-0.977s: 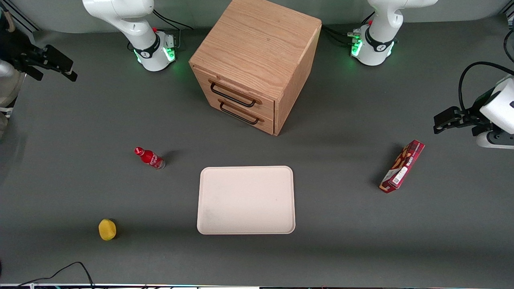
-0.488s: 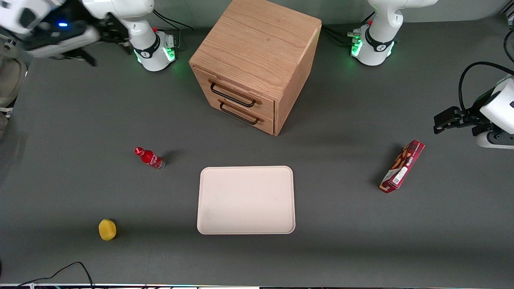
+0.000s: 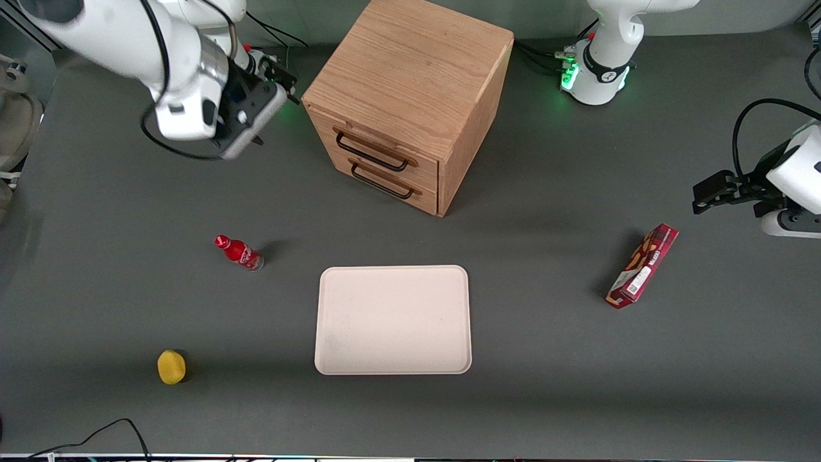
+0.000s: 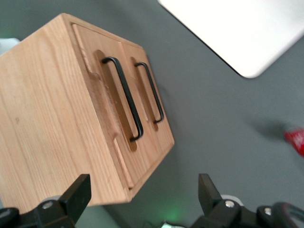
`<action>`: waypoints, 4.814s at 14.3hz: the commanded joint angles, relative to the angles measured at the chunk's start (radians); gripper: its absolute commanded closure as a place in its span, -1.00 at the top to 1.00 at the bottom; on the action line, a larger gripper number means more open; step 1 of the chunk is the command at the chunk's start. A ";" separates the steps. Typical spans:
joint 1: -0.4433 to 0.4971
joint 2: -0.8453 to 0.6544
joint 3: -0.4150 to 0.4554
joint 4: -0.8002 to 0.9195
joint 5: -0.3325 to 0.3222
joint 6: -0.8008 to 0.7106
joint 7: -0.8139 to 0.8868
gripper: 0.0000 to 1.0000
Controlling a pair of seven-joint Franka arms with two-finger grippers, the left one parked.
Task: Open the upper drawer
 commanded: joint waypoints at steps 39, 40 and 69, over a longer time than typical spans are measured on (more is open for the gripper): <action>-0.014 0.269 0.080 -0.218 -0.129 0.618 -0.176 1.00; -0.017 0.288 0.069 -0.185 -0.132 0.600 -0.177 1.00; -0.014 -0.115 -0.379 0.242 -0.265 -0.227 0.380 1.00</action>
